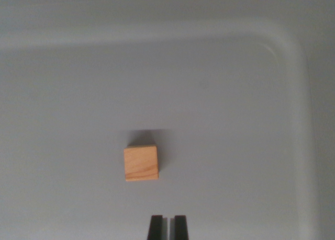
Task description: Push wooden cube
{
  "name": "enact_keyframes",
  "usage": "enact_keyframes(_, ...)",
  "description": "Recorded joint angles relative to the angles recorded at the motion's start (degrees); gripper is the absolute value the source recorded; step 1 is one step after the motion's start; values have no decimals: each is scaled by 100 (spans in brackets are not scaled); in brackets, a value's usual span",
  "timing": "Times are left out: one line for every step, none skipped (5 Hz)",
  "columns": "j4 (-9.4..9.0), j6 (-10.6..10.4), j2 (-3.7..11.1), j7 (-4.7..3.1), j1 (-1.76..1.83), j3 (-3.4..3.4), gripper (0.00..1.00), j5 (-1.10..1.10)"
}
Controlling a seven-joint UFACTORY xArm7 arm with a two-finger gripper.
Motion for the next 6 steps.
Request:
enact_keyframes(-175,-188,25,-8,4,5,0,6)
enact_keyframes(-175,-188,25,-8,4,5,0,6)
enact_keyframes(-370,-396,52,-18,8,11,0,14)
enact_keyframes(-370,-396,52,-18,8,11,0,14)
enact_keyframes(-580,-620,82,-27,12,18,0,21)
enact_keyframes(-580,-620,82,-27,12,18,0,21)
